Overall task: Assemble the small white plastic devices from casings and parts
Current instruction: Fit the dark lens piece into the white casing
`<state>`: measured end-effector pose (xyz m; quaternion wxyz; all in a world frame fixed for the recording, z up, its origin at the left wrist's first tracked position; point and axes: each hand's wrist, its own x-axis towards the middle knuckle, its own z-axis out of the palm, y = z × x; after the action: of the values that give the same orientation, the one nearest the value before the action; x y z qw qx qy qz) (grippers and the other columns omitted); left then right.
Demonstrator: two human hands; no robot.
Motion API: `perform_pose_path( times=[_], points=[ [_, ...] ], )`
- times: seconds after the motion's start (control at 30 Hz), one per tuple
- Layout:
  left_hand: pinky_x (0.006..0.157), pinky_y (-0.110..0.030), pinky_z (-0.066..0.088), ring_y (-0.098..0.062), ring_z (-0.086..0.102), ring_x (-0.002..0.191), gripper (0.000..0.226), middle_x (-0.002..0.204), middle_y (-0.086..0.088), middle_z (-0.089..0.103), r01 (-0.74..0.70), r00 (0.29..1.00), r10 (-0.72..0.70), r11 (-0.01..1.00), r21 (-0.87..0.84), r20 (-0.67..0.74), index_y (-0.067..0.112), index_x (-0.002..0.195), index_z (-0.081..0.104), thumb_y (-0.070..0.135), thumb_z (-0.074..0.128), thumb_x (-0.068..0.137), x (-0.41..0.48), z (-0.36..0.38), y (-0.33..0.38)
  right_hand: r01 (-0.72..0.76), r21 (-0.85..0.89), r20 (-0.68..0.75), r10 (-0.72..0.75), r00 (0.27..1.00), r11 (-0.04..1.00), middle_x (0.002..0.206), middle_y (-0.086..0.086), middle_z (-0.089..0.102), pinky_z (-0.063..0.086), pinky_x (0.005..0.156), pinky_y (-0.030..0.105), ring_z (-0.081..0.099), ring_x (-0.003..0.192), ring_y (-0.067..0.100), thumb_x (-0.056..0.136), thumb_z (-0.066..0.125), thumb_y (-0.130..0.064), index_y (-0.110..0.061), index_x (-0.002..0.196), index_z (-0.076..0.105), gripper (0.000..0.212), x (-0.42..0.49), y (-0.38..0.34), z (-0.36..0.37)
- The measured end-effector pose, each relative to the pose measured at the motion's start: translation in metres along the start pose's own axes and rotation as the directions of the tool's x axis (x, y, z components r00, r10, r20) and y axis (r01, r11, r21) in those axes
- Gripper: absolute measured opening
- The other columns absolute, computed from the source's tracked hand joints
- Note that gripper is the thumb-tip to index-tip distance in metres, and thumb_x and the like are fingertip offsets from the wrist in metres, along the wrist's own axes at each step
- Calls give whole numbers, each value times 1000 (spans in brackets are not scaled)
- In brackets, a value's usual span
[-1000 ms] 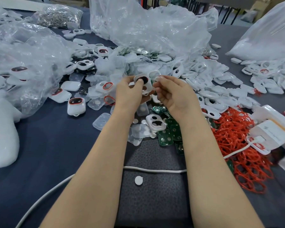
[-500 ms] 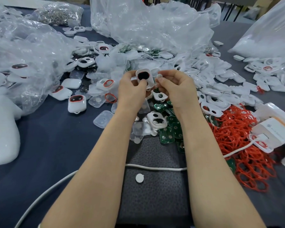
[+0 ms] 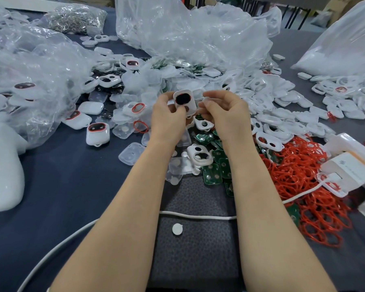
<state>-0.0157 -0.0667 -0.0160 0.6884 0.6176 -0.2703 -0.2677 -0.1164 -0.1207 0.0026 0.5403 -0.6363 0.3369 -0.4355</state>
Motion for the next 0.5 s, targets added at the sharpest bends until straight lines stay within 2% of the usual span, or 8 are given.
perform_pose_path(
  times=[0.1,0.17,0.23,0.33,0.43,0.5],
  points=[
    [81,-37,58,-26,69,95,21,103,-14,68,-4,1000,4,1000,4,-13,17,110,51,2,49,94,0,0,0,18,-41,-40,-20,999,999,82,8,71,58,73,27,71,75,14,91,58,-4,-10,92,60,7,-1,2,3],
    [81,-36,58,-25,69,94,21,103,-13,68,17,1000,-17,1000,-18,-10,17,111,50,4,51,94,0,1,0,64,-166,-63,-76,995,984,83,0,70,56,76,27,68,78,10,90,62,-9,-16,88,61,7,-1,3,5],
    [73,-26,58,-20,68,87,21,99,-10,68,49,999,-49,996,-80,3,16,111,49,3,52,94,-1,3,1,103,-265,-66,-124,990,959,80,-8,65,52,74,22,61,74,4,87,66,-14,-18,86,64,5,-1,3,5],
    [66,-17,54,-14,66,84,27,99,-7,67,59,998,-55,993,-101,42,15,116,47,-1,48,94,-3,4,2,99,-288,-61,-121,991,953,76,-8,65,52,73,23,60,73,5,86,68,-15,-17,85,67,2,-1,3,6],
    [73,-17,55,-13,65,87,33,97,-6,67,50,995,-40,993,-110,91,17,115,46,-8,43,93,-6,6,4,98,-341,-46,-121,992,935,80,-1,69,55,79,32,66,79,14,86,68,-14,-15,84,68,1,-2,4,11],
    [82,-23,55,-17,65,94,35,103,-10,67,30,994,-20,995,-98,104,18,114,47,-9,44,92,-9,8,5,100,-370,-53,-128,990,924,80,1,69,54,78,30,65,79,15,86,67,-13,-12,86,68,1,-2,6,14]
  ],
)
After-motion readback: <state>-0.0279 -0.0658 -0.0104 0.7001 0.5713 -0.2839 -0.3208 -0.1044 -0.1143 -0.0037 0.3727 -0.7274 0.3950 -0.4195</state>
